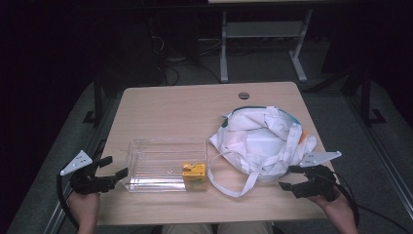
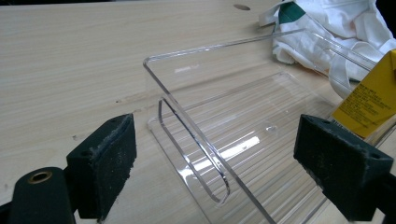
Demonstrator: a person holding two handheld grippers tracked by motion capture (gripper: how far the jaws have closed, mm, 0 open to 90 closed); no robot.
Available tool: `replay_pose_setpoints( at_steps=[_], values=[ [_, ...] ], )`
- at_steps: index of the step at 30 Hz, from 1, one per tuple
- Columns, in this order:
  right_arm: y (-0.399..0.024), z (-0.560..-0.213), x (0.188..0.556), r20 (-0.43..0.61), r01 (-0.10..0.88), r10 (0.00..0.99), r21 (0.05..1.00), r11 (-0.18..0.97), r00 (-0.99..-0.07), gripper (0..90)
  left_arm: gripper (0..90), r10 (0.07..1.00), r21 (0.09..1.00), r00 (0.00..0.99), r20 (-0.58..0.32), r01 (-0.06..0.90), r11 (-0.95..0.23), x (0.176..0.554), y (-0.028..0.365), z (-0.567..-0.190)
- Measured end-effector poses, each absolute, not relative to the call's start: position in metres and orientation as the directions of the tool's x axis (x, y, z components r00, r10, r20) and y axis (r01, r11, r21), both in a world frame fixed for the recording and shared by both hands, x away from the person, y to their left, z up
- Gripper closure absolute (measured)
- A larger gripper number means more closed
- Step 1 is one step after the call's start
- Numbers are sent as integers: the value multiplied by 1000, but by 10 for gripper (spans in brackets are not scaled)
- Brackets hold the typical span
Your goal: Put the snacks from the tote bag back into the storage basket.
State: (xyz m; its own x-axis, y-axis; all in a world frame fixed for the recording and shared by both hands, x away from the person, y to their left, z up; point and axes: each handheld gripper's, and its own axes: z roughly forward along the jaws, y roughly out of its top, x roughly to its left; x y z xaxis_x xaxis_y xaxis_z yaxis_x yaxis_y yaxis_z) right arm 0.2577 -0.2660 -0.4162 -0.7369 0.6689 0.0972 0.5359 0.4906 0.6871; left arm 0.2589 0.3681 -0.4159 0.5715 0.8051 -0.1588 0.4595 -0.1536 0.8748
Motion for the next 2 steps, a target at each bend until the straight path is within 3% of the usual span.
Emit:
replay_pose_setpoints(
  at_steps=[2],
  values=[
    [-268, -418, 256, 107, 536, 674, 702, 469, -730, 256, 127, 803, 876, 576, -153, 455, -159, 259, 366, -416]
  ],
)
